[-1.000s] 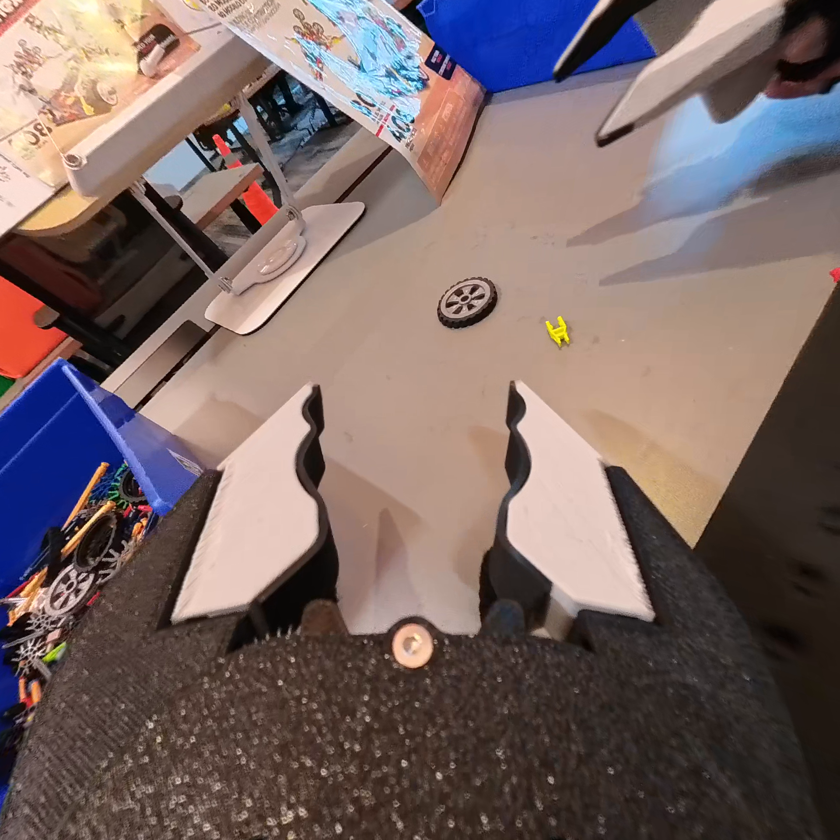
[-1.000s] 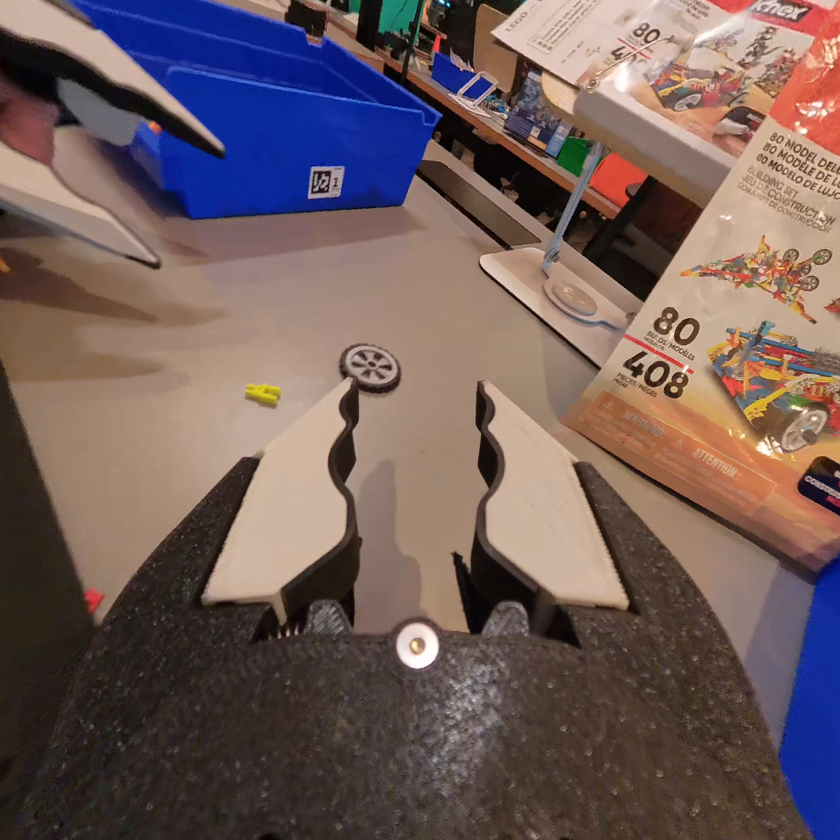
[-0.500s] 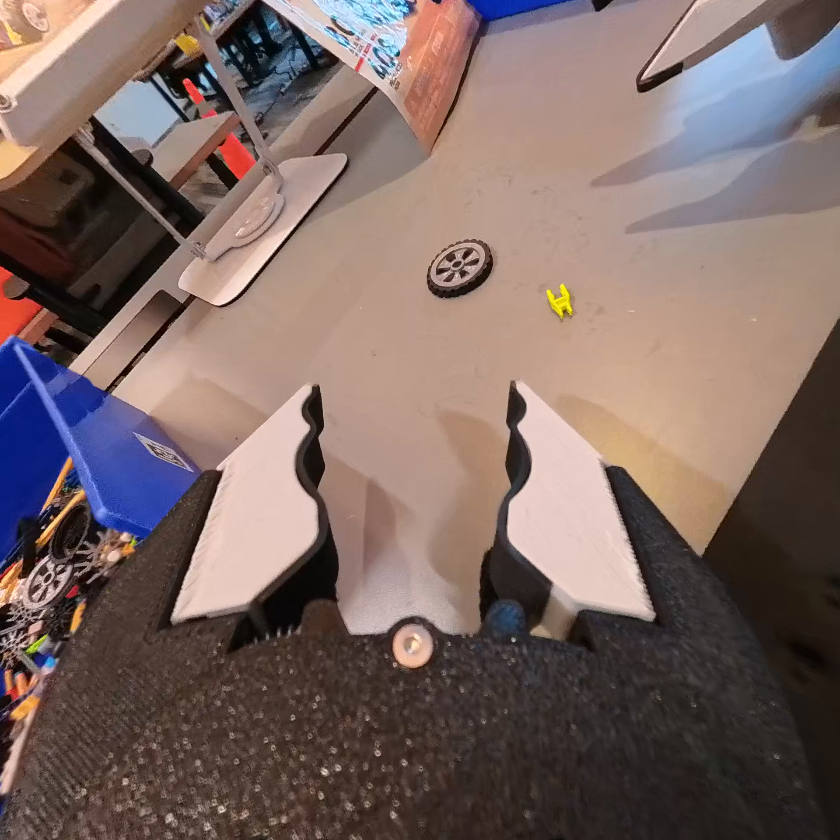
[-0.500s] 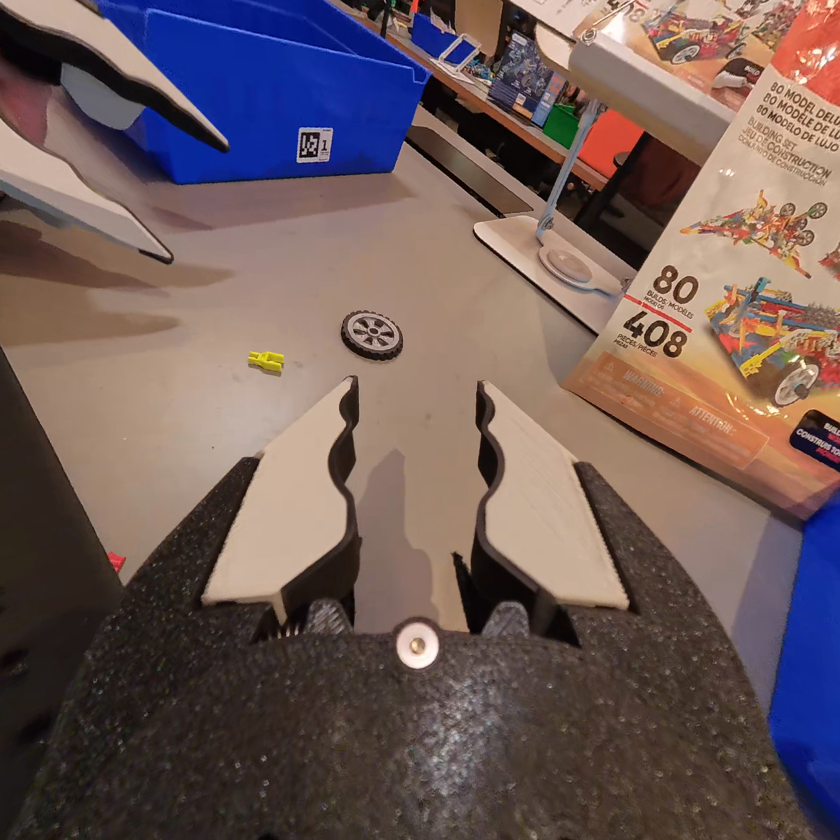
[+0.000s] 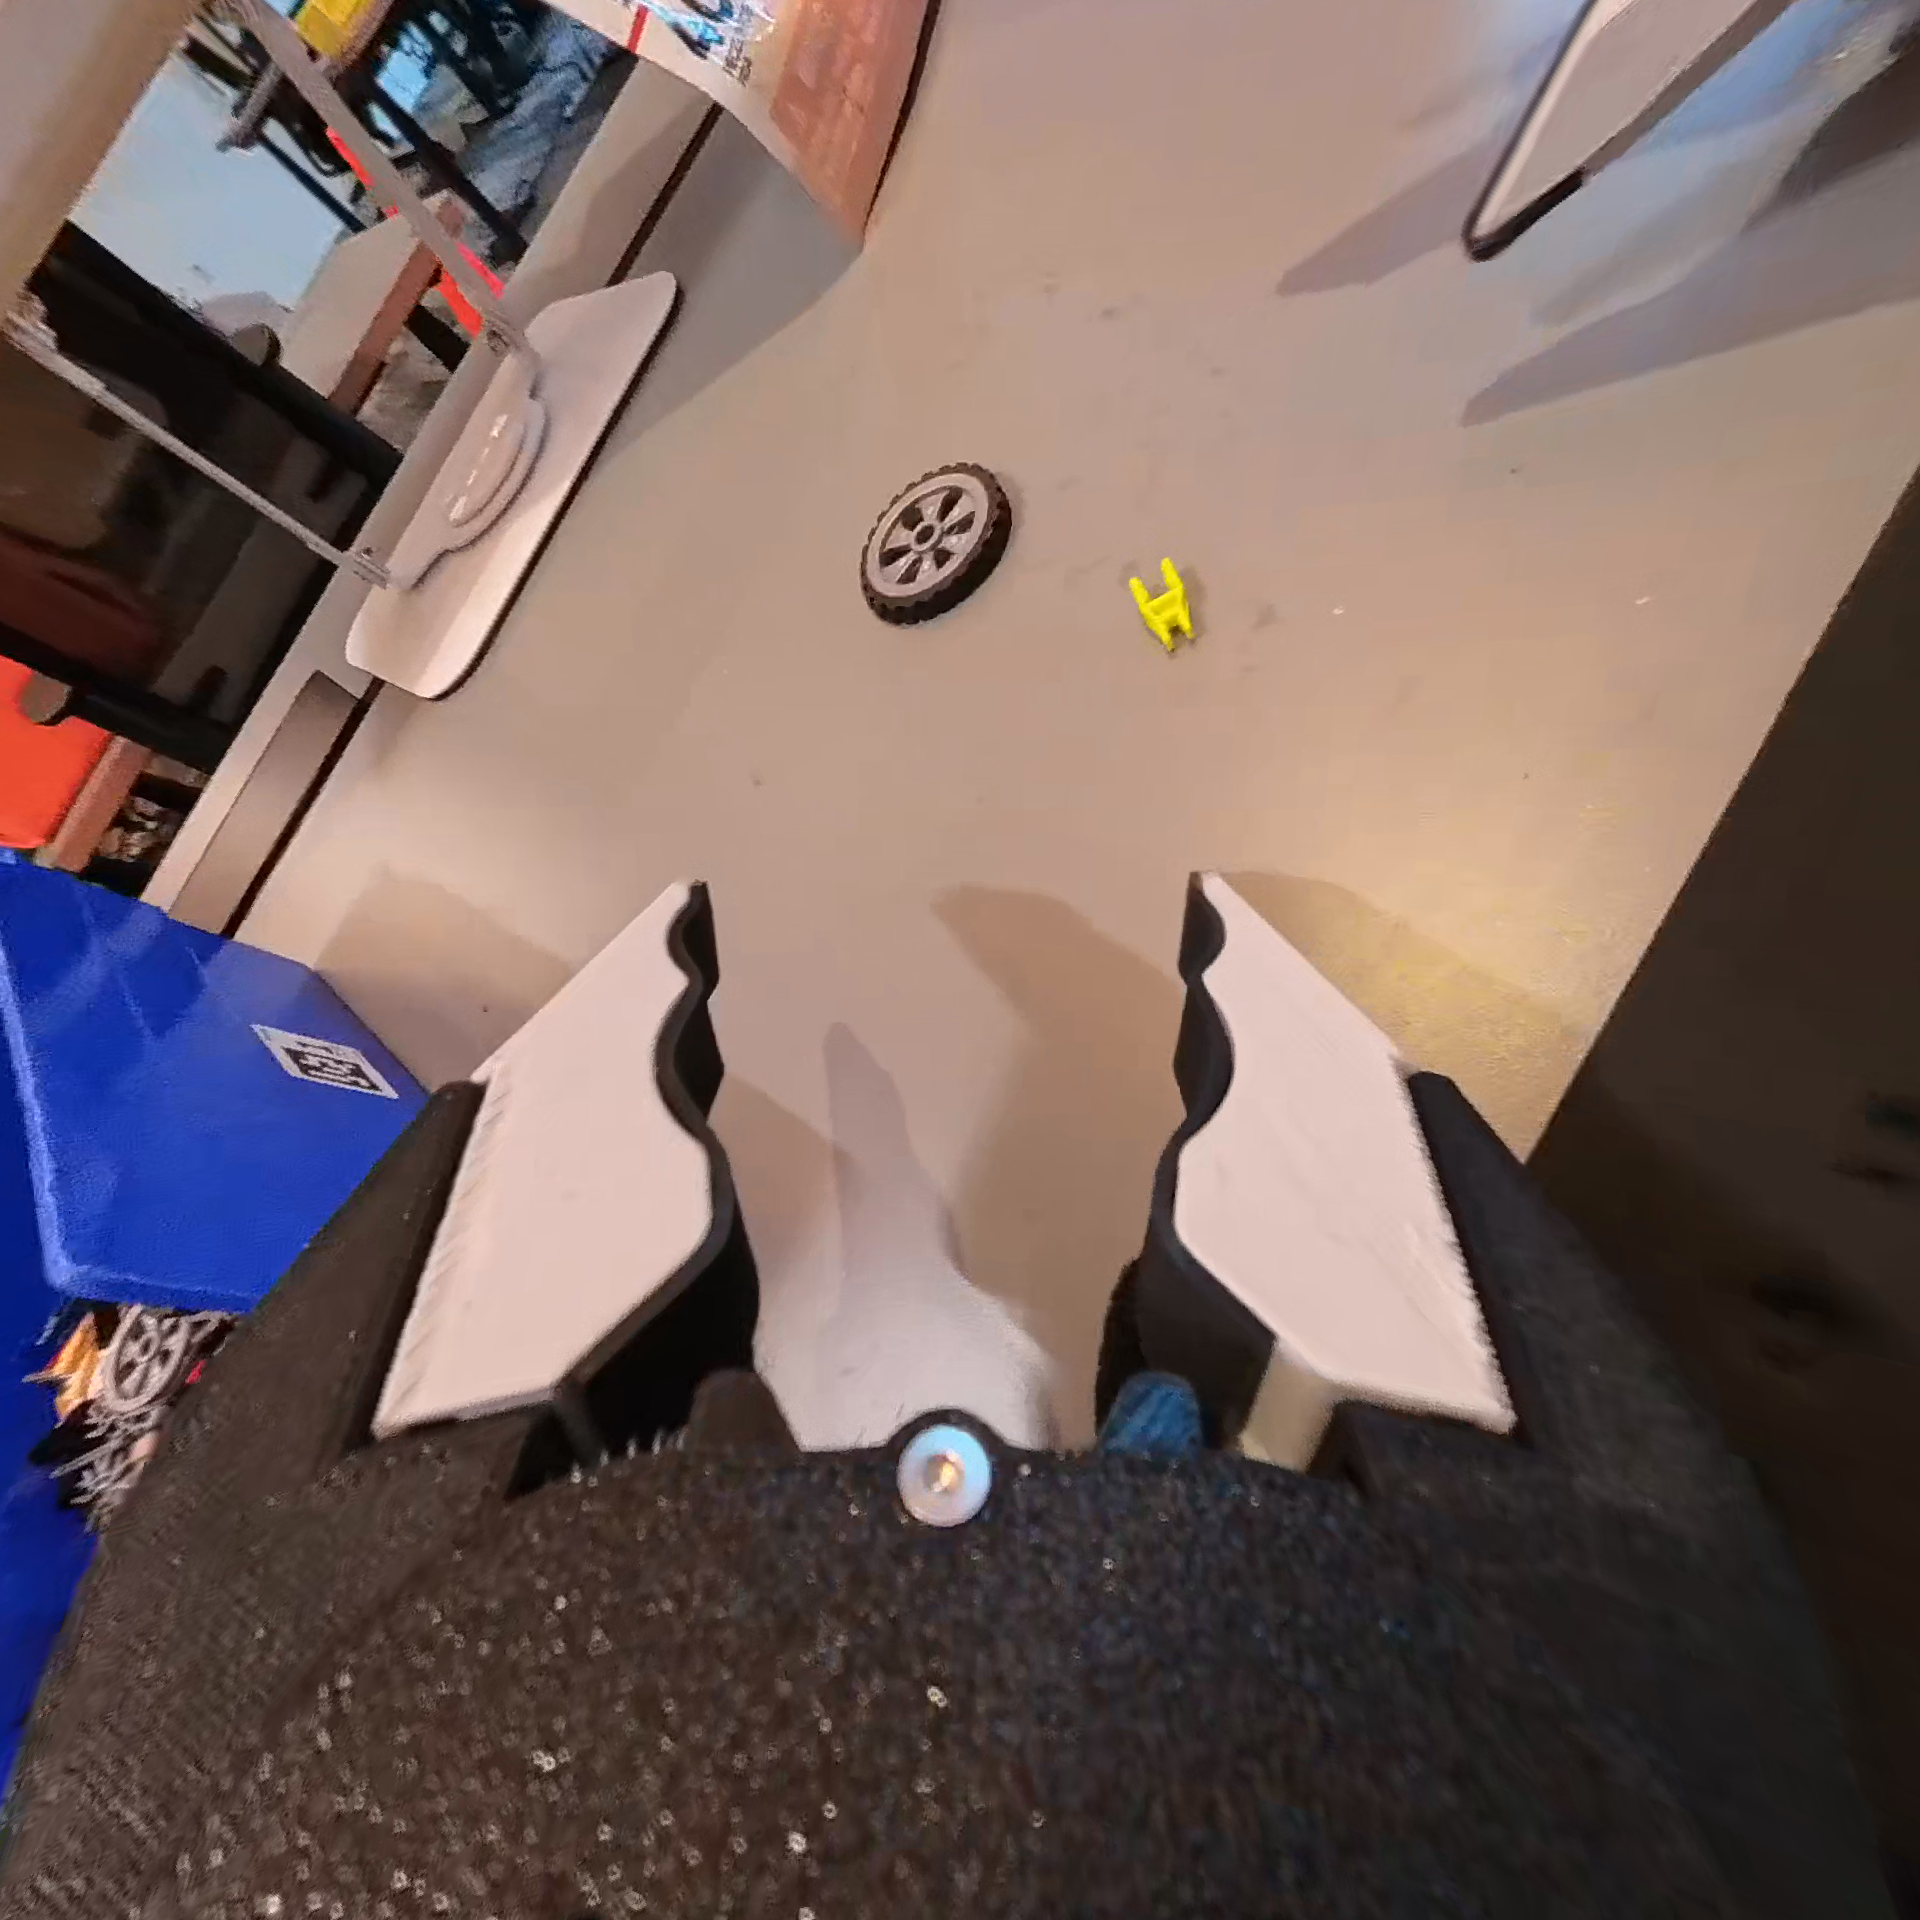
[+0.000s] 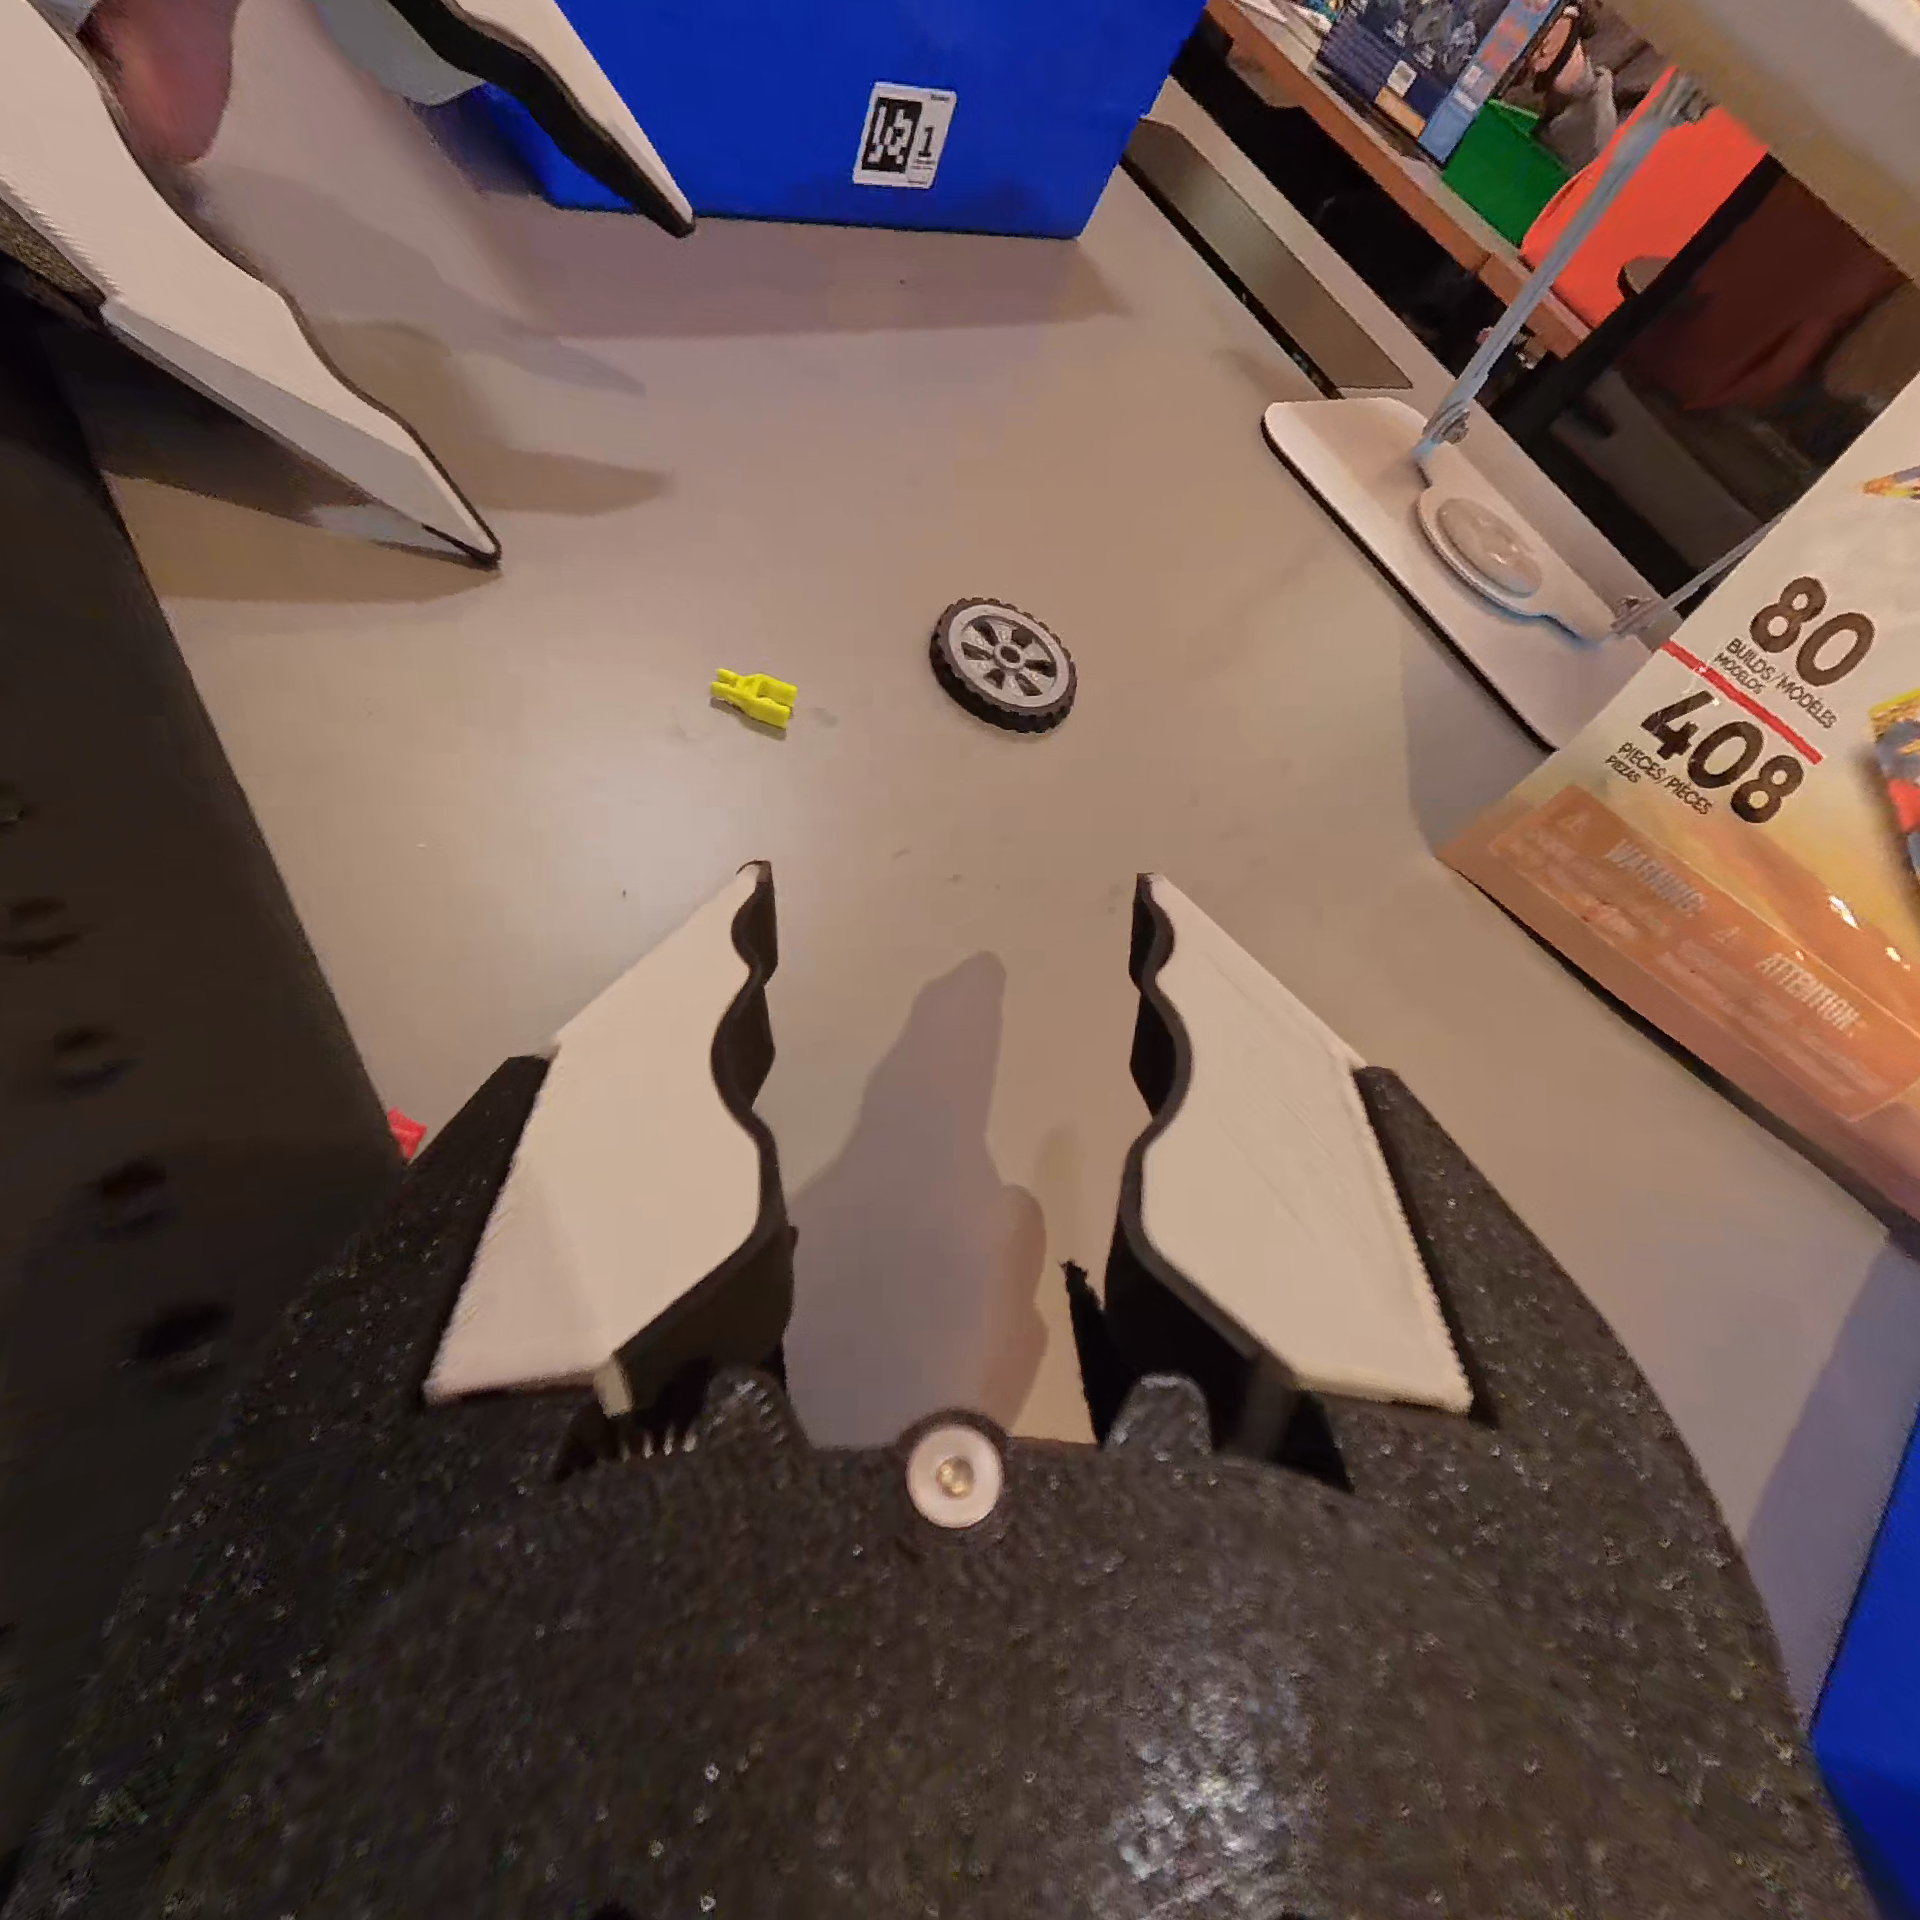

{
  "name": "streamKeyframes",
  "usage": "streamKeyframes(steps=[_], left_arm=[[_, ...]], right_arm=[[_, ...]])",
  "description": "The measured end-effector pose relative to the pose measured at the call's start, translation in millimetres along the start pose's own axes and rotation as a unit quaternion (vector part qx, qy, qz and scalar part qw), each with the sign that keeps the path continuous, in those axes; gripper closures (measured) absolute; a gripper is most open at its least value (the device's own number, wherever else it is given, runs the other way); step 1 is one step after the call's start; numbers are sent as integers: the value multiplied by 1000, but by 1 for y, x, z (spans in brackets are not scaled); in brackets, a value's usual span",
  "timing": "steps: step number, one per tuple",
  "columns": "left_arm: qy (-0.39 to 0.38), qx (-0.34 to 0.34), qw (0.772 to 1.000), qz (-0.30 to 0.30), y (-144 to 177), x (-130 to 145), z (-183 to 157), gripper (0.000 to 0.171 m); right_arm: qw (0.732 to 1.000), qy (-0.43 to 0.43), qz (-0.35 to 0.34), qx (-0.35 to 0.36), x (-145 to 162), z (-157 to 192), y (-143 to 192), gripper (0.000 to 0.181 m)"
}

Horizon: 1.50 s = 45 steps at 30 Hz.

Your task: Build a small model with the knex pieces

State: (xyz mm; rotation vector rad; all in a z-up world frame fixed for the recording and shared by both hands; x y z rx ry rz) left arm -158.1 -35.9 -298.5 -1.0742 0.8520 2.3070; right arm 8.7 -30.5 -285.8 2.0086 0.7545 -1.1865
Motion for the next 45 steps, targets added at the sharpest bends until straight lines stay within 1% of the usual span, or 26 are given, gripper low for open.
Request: streamKeyframes(steps=[2,4,10,16,18,20,24,28,34,36,38,40,41,43,45], left_arm=[[1,-5,1000,3,0,1,1,83],[10,-19,1000,9,0,2,5,77],[-14,-39,999,12,2,1,6,76],[-27,-43,999,12,2,-1,5,77],[-44,-53,998,12,3,-3,5,77],[-67,-58,996,8,4,-5,3,82],[-51,-54,997,13,3,-3,2,82],[-71,-64,995,15,4,-5,1,83],[-62,-60,996,16,3,-4,1,83],[-55,-47,997,15,0,-4,0,87],[-18,-21,1000,14,-5,-2,-1,92],[20,-5,1000,18,-9,0,2,89],[25,-2,999,19,-10,1,3,88],[15,-1,1000,18,-12,-1,3,89],[-2,-6,1000,17,-11,-2,3,88]], right_arm=[[1000,5,4,-4,1,4,2,109],[1000,14,11,-1,3,5,3,106],[999,35,26,7,7,6,2,100],[999,41,22,6,6,8,3,99],[999,49,22,7,6,9,3,99],[998,58,25,7,7,10,3,99],[998,57,31,8,8,11,3,99],[997,64,33,10,9,12,5,99],[997,72,36,19,10,10,6,100],[996,71,49,17,14,8,3,103],[996,69,55,20,16,-1,-3,111],[996,63,62,28,19,-16,-14,112],[996,58,62,28,19,-22,-20,112],[997,56,44,24,10,-31,-32,112],[996,77,36,26,5,-39,-41,115]])
Point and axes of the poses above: each gripper's, where its closed fingertips meet, y back along the fingers, x out of its underside, z = x × y across the jaws, the point moved 2 cm from there along y, back along the fingers, and after that the axes turned 13 degrees about -z, right-handed, at the moved point
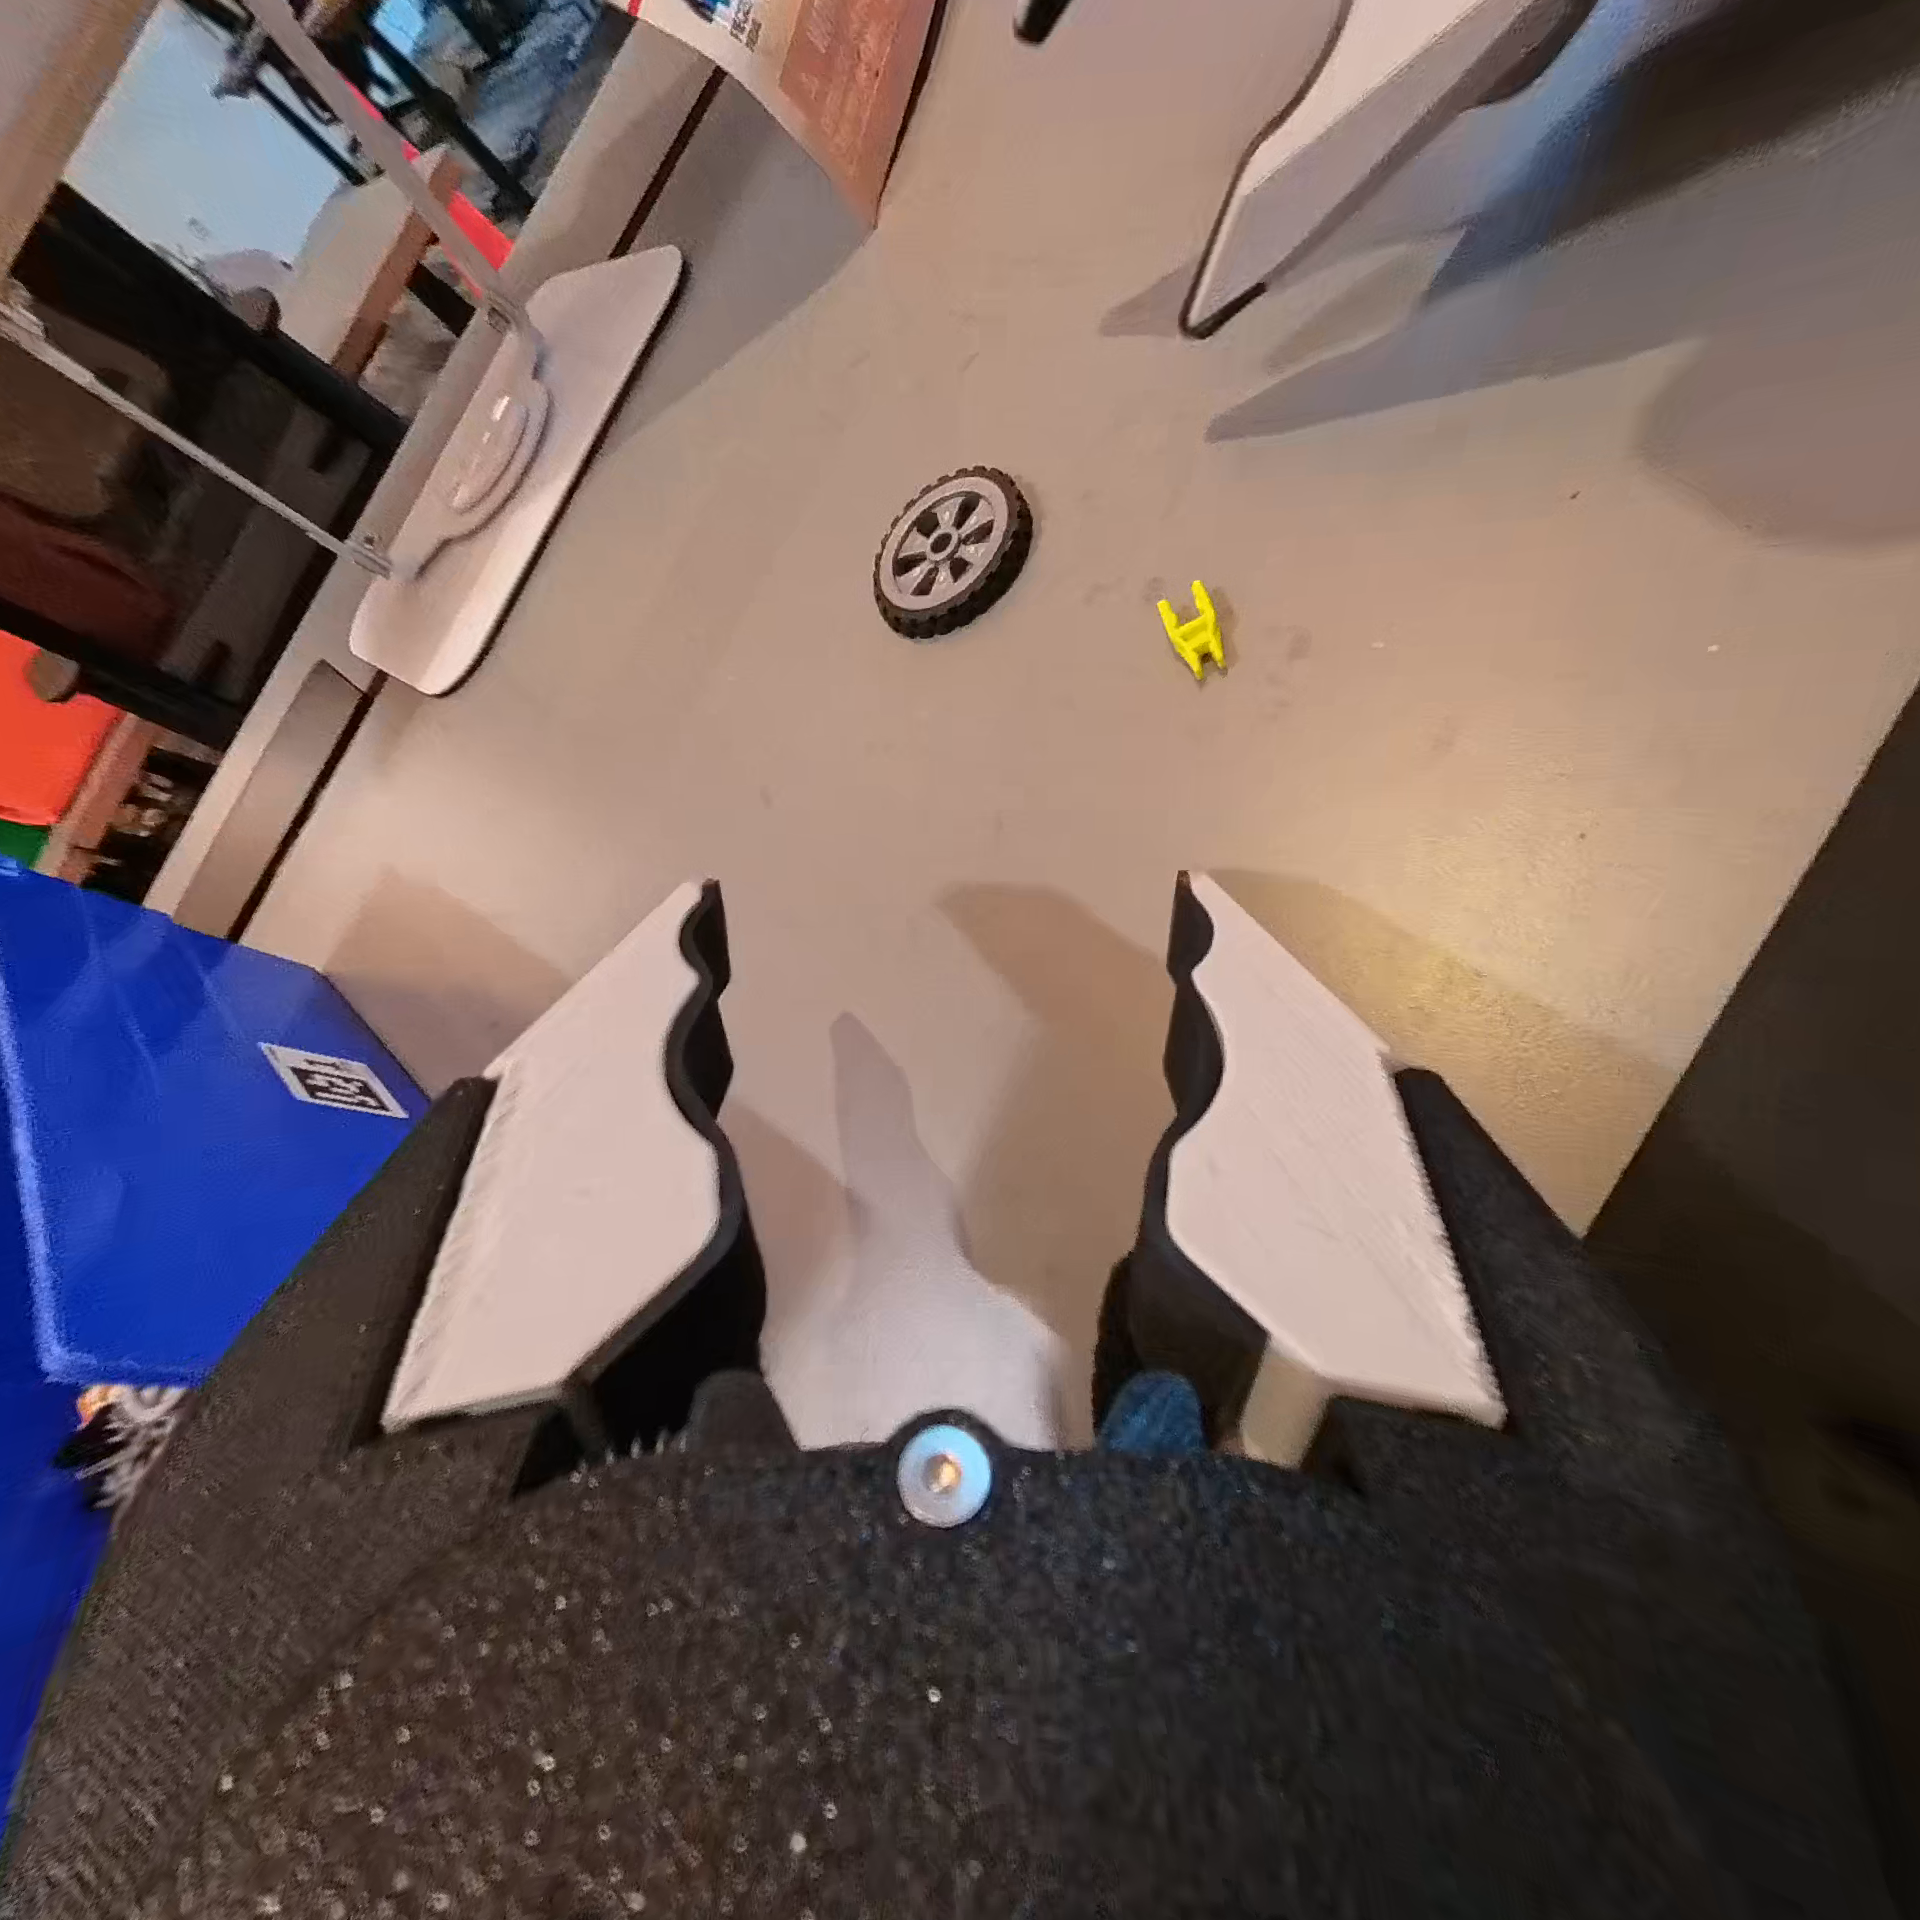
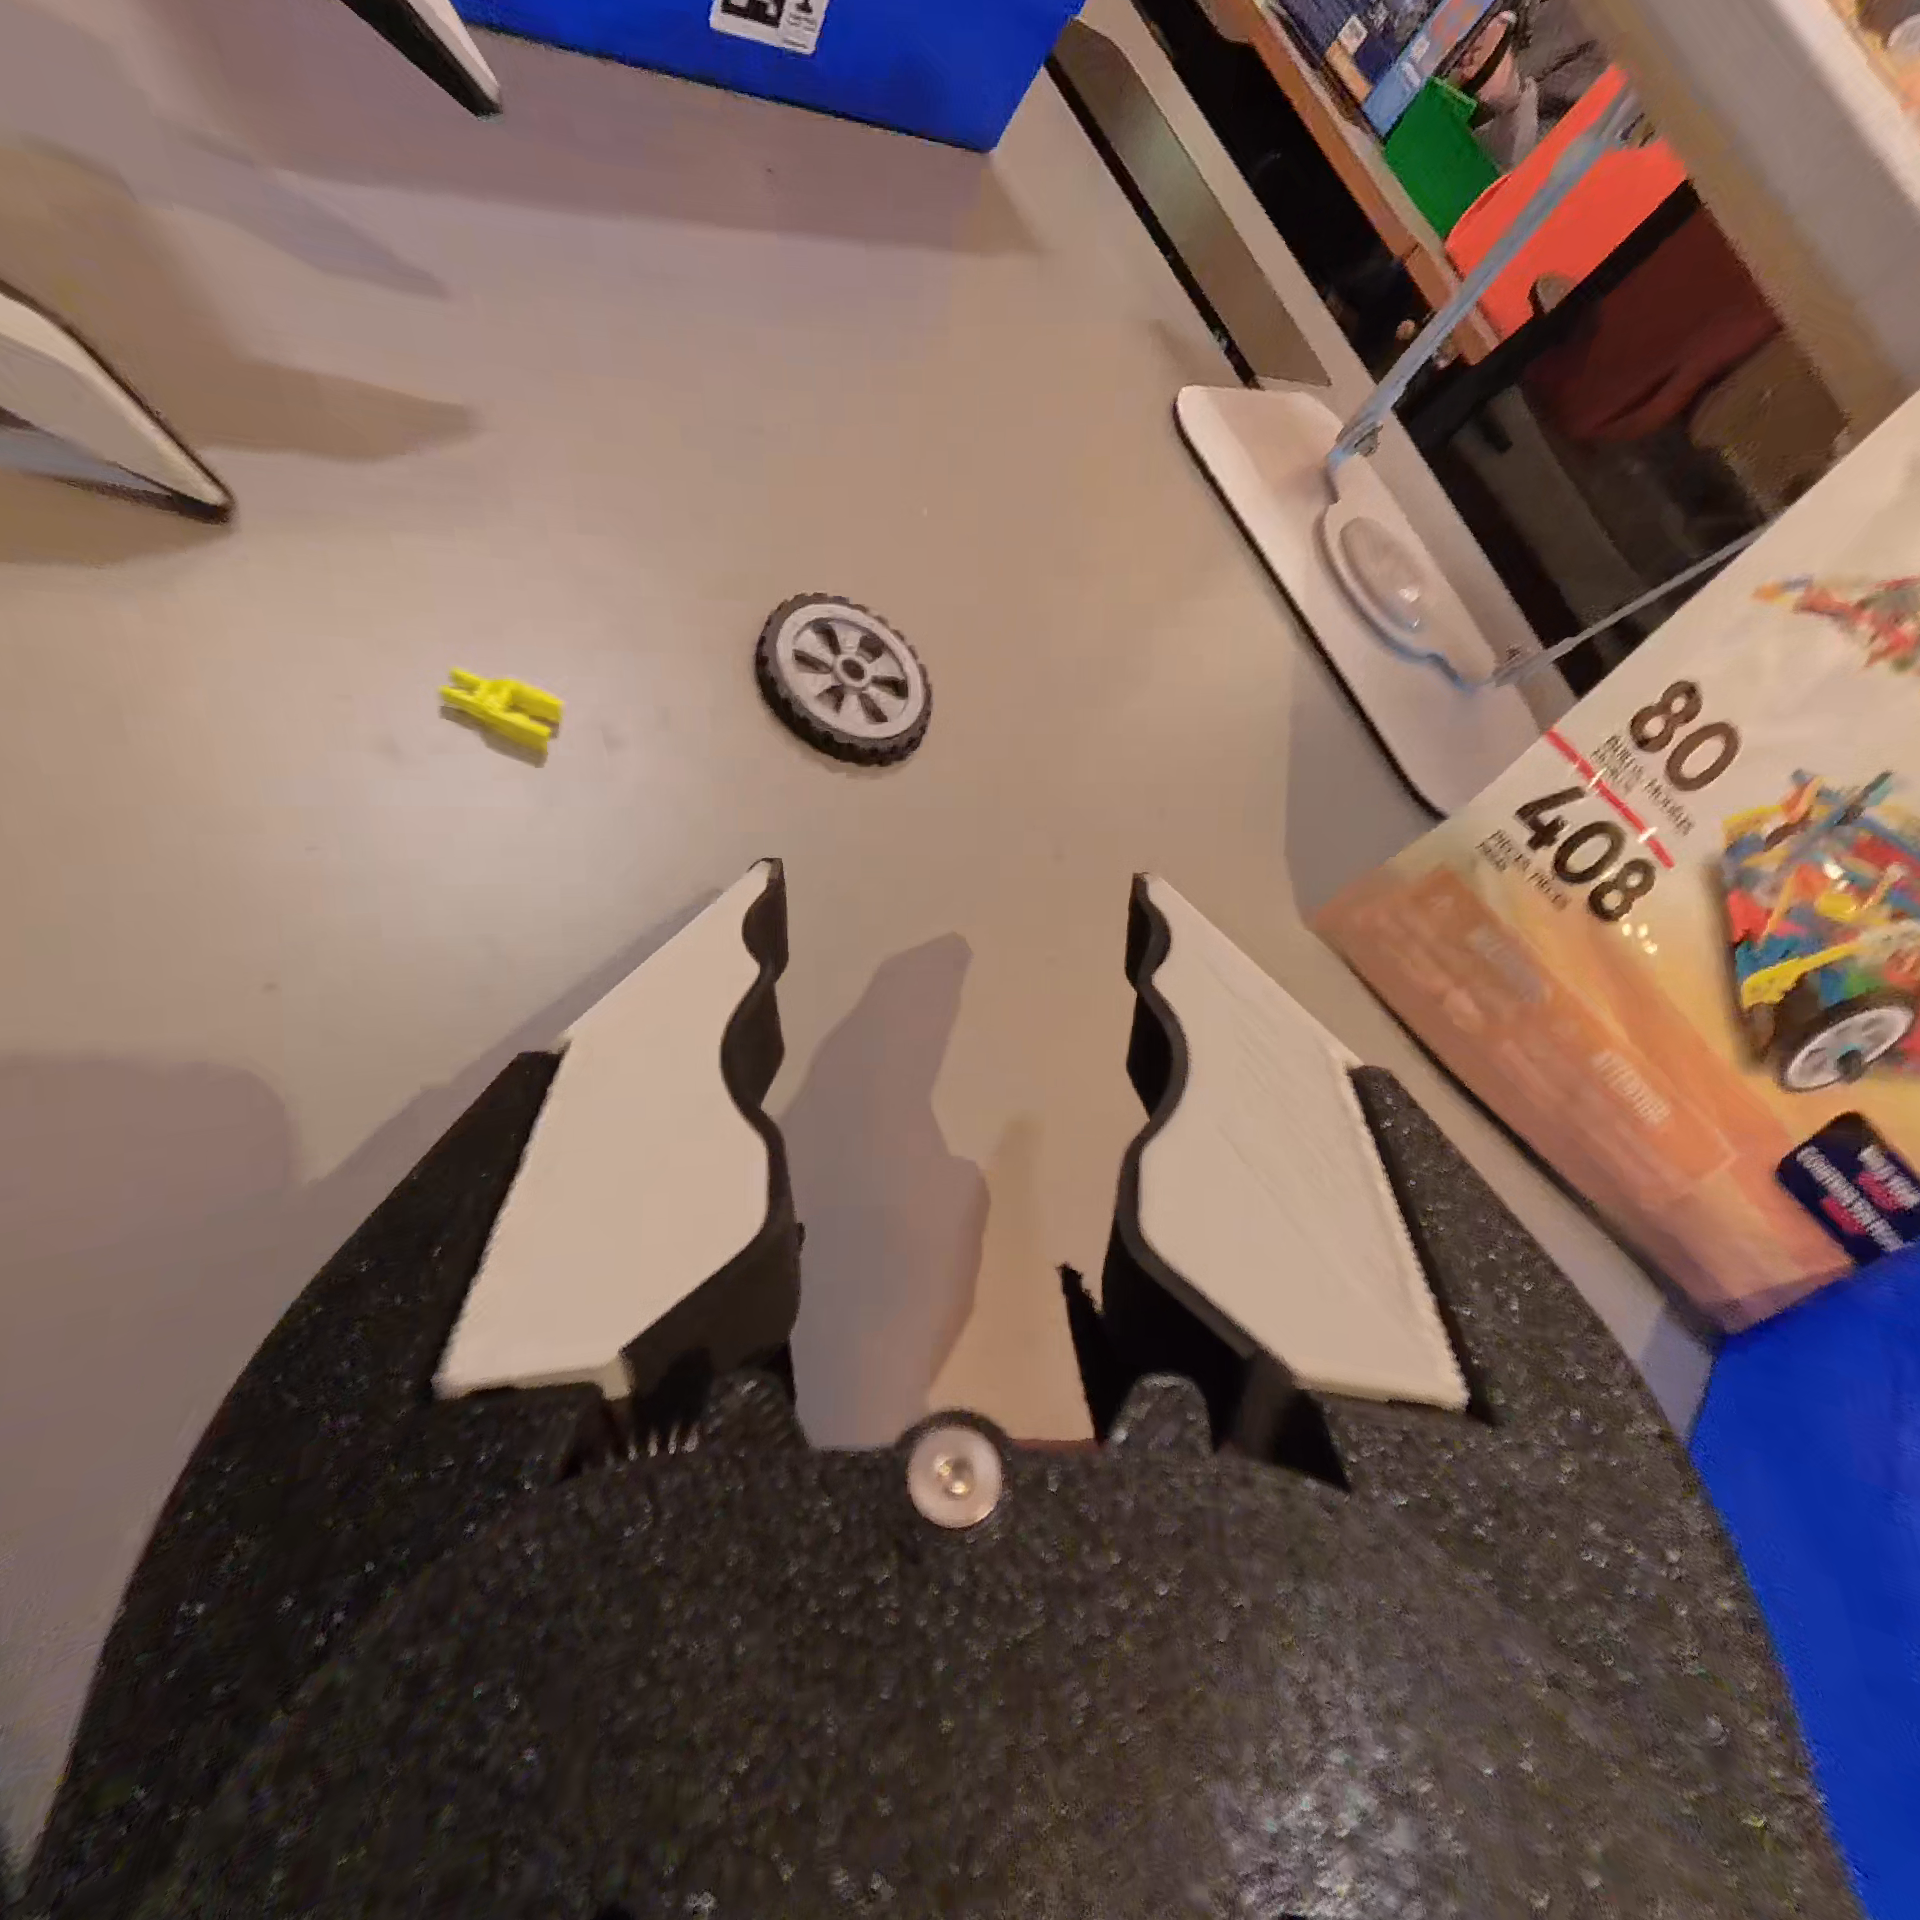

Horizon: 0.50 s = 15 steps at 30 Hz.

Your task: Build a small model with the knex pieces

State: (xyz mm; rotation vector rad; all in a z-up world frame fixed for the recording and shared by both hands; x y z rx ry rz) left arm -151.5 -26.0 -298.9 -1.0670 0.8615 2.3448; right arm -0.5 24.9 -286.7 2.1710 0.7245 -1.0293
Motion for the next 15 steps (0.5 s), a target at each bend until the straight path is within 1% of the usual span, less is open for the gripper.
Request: streamKeyframes(steps=[3,5,8,10,13,14,15], left_arm=[[-7,-9,1000,-3,2,-2,1,86],[2,-15,1000,-19,5,-8,3,86],[10,-31,999,-37,9,-14,10,86],[23,-34,998,-51,12,-17,13,87],[43,-59,994,-77,20,-24,24,88],[58,-64,992,-92,25,-27,28,92],[73,-70,989,-110,32,-32,34,99]], right_arm=[[1000,28,-2,5,-3,-1,-7,115],[999,51,-12,9,-9,-1,-11,116],[996,87,-32,-1,-22,1,-30,116],[995,78,-56,-3,-33,-3,-45,116],[993,56,-99,10,-49,-19,-69,118],[993,51,-106,10,-50,-22,-76,120],[993,53,-107,7,-49,-24,-82,123]])
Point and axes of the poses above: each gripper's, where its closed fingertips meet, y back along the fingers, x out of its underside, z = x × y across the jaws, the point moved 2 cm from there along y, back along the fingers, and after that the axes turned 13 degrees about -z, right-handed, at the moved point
